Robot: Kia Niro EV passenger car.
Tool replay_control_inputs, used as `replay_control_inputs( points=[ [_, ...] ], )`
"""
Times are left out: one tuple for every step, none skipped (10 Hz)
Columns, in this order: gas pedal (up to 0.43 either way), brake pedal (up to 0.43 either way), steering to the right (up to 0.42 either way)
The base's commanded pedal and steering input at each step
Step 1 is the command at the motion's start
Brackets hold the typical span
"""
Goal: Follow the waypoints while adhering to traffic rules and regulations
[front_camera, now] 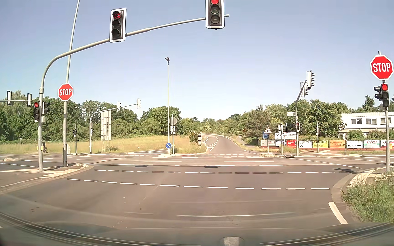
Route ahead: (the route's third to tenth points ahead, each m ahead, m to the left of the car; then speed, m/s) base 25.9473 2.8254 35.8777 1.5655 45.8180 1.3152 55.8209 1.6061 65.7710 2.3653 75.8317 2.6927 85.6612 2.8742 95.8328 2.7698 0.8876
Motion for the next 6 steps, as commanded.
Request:
replay_control_inputs(
  points=[
    [0.0, 0.213, 0.005],
    [0.0, 0.213, -0.003],
    [0.0, 0.213, -0.011],
    [0.0, 0.213, -0.011],
    [0.0, 0.207, -0.009],
    [0.0, 0.207, -0.009]
  ],
)
